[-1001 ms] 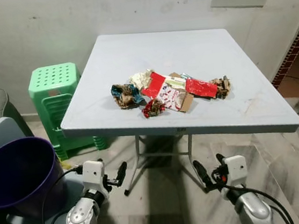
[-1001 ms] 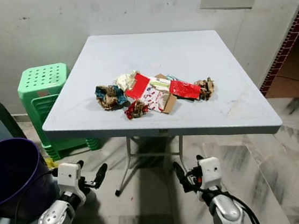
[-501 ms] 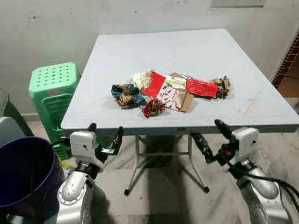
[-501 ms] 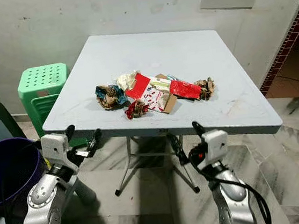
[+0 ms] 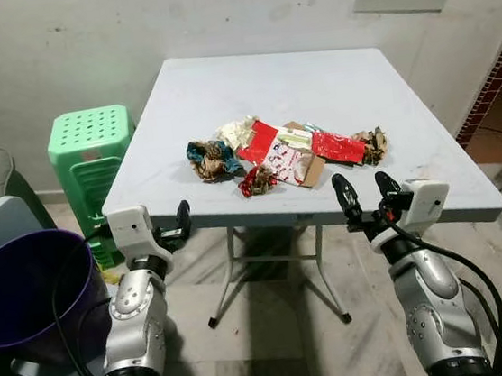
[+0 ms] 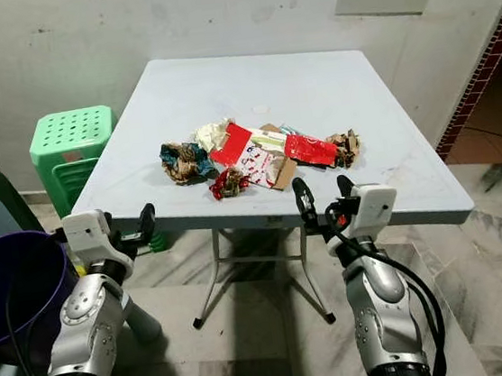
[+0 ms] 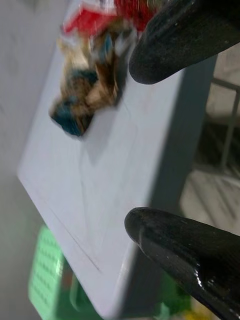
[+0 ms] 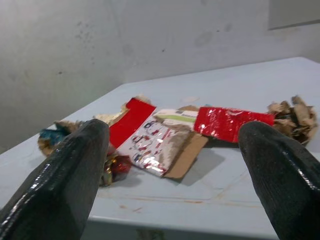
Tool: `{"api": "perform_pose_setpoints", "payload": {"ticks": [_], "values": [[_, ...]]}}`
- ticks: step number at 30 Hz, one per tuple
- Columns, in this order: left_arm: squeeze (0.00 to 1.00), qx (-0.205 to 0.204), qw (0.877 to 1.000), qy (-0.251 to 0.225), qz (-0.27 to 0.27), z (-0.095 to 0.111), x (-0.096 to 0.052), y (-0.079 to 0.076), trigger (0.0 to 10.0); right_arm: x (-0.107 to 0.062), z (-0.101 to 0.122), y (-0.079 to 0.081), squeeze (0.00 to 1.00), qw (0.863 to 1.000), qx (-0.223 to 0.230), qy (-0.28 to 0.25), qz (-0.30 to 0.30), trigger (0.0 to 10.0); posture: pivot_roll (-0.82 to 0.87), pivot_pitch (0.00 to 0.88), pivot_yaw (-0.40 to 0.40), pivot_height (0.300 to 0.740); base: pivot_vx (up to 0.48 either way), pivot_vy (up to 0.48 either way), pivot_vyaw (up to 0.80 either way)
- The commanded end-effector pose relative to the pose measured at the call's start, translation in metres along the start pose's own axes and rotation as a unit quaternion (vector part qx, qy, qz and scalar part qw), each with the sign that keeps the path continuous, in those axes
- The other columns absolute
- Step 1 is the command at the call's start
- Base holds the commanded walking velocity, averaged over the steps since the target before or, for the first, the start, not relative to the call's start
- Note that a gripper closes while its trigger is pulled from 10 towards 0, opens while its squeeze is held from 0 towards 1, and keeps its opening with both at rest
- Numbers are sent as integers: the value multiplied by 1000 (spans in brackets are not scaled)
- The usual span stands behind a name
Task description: Picking trash to rubbish bin
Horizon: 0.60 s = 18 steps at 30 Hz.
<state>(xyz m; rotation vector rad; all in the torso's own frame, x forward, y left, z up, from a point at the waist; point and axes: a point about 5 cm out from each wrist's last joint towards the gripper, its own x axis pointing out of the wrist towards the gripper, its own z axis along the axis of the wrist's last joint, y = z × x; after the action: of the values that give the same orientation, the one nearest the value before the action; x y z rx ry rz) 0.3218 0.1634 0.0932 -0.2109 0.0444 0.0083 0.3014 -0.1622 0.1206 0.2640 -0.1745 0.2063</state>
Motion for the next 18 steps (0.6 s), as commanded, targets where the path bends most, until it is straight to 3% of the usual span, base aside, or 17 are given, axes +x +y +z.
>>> {"api": "perform_pose_setpoints", "payload": {"ticks": [1, 4, 10, 15, 16, 18], "values": [[0, 34, 999, -10, -25, 8, 4, -11, 10000, 4, -1, 7, 0, 1000, -16, 9, 15, 10000, 4, 0, -47, 740, 0, 0, 0], [0, 122, 986, -45, -107, 19, 1, -28, 10000, 4, -3, 15, 0, 998, -44, 15, 49, 10000, 4, 0, -45, 740, 0, 0, 0], [0, 159, 978, -39, -130, 16, -1, -20, 10000, 8, -7, 5, 0, 993, -110, 38, 22, 10000, 3, 0, -44, 740, 0, 0, 0], [0, 151, 979, -39, -131, 18, 0, -20, 10000, 8, -6, -2, 0, 991, -131, 35, -2, 10000, 4, 0, -42, 740, 0, 0, 0], [0, 125, 981, -45, -143, 20, -1, -24, 10000, 7, -7, -3, 0, 992, -124, 38, -5, 10000, 4, 0, -41, 740, 0, 0, 0], [0, 119, 982, -45, -142, 20, -2, -25, 10000, 7, -8, -3, 0, 992, -123, 38, -6, 10000, 4, 0, -40, 740, 0, 0, 0]]}}
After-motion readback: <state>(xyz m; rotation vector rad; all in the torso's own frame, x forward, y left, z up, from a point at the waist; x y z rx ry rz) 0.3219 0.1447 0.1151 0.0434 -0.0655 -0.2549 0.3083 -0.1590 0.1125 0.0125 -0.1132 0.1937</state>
